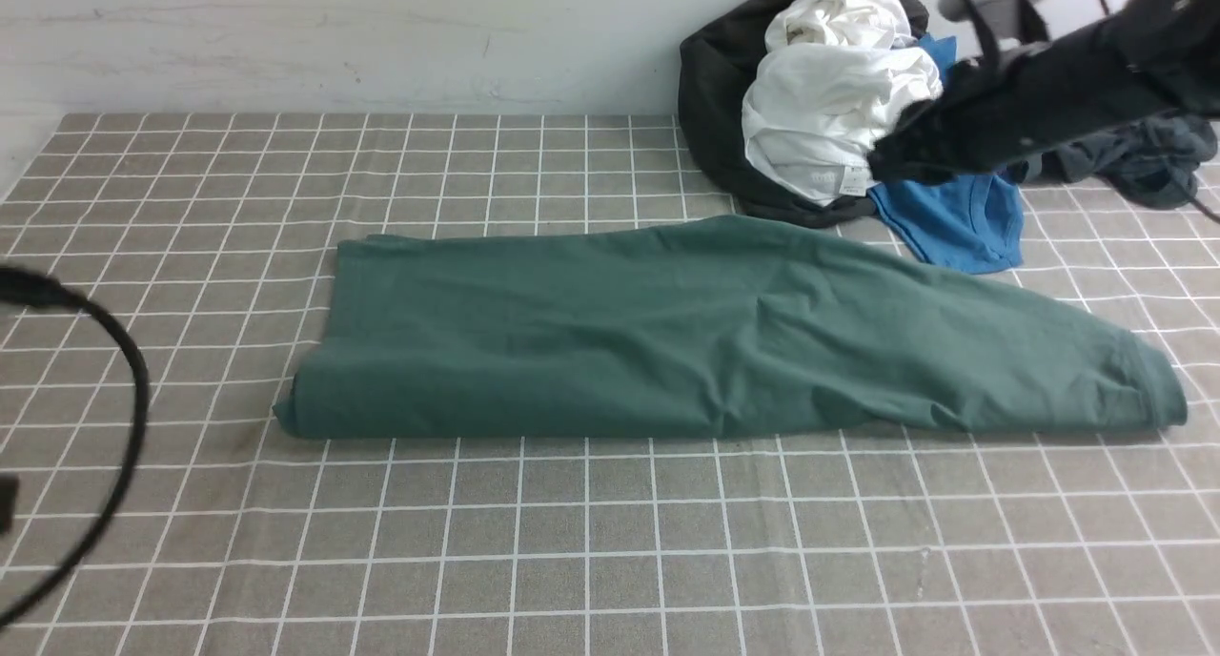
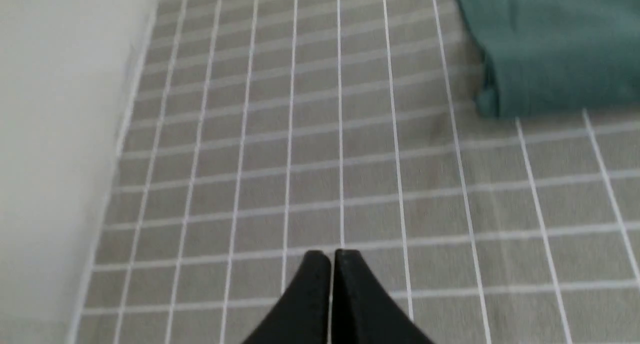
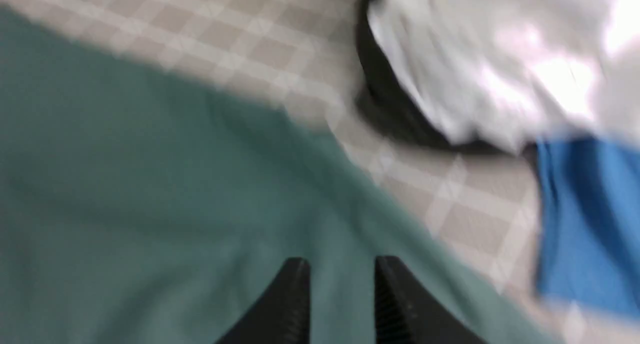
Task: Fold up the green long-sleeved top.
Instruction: Use the right arm to clamp the right edge of the fabric, then use the right arm to drag the right edge of the fabric to the left and folds it over the left edge
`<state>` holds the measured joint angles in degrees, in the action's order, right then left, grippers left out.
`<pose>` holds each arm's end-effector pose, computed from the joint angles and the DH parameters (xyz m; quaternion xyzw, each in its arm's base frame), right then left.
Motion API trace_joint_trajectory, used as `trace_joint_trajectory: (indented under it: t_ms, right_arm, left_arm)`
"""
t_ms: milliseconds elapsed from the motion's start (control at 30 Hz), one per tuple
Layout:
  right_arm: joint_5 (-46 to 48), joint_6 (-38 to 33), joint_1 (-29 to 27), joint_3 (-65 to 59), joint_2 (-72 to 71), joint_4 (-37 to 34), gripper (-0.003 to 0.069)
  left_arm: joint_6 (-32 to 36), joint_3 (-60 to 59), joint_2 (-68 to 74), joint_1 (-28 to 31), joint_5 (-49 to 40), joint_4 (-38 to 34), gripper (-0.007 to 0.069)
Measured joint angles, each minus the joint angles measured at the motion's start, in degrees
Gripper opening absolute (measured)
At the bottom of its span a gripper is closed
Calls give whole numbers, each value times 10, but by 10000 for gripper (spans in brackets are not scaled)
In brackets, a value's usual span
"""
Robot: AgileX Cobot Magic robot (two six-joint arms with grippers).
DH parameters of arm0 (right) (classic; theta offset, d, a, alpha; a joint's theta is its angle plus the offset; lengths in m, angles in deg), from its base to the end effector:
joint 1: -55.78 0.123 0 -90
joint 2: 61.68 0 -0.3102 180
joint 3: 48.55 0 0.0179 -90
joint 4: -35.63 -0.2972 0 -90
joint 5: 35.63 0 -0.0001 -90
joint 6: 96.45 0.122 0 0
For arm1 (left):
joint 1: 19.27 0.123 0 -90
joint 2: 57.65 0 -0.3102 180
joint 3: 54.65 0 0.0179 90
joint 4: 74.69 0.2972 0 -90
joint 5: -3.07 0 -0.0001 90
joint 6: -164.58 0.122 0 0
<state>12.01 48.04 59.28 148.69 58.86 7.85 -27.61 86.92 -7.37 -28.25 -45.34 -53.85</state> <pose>0.5090 0.0733 0.2426 -0.2081 0.9232 0.1369 0.2926 0.1841 0.0038 0.3027 0.0366 0.9168 0.1009 0.3846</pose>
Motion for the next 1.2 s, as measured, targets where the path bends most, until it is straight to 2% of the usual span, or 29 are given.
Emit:
trace_joint_trajectory:
  t_ms: [133,233,333,500,600,667,700,733,767,800,833,900,933,1000,1067,1200]
  right_arm:
    - [135,228,-64,-1,7,211,402]
    - [173,307,-95,-9,24,294,499]
    - [174,331,-122,-25,52,306,568]
    - [157,334,-129,-30,92,297,573]
    - [141,334,-129,-31,111,293,527]
    - [138,328,-129,-30,111,287,469]
    - [138,324,-129,-29,111,281,404]
    - [138,324,-129,-29,111,278,393]
    - [139,320,-129,-27,111,278,335]
    - [147,314,-129,-21,111,283,245]
    - [148,313,-129,-20,111,284,232]
    - [165,310,-129,-4,105,303,102]
    - [174,310,-129,4,100,317,59]
    - [209,313,-129,39,79,349,33]
    - [223,323,-129,73,56,344,33]
    - [229,319,-109,135,13,230,33]
  left_arm:
    - [-10,-75,3,0,26,-12,-8]
    - [-15,-85,3,0,80,-25,-8]
    - [-15,-86,3,0,115,-44,-8]
    - [-14,-86,3,0,115,-56,-8]
    - [-13,-86,3,0,115,-57,-8]
    - [-13,-86,3,0,115,-58,-8]
    - [-13,-86,3,0,115,-58,-8]
    - [-13,-86,3,0,115,-58,-8]
    - [-13,-86,3,0,115,-58,-8]
    - [-13,-86,3,0,115,-58,-8]
    - [-13,-86,3,0,115,-58,-8]
    - [-13,-86,3,0,113,-59,-8]
    - [-13,-86,3,0,112,-59,-8]
    - [-13,-86,3,0,112,-59,-8]
    - [-13,-86,3,0,113,-59,-8]
    - [-13,-87,3,0,129,-69,-8]
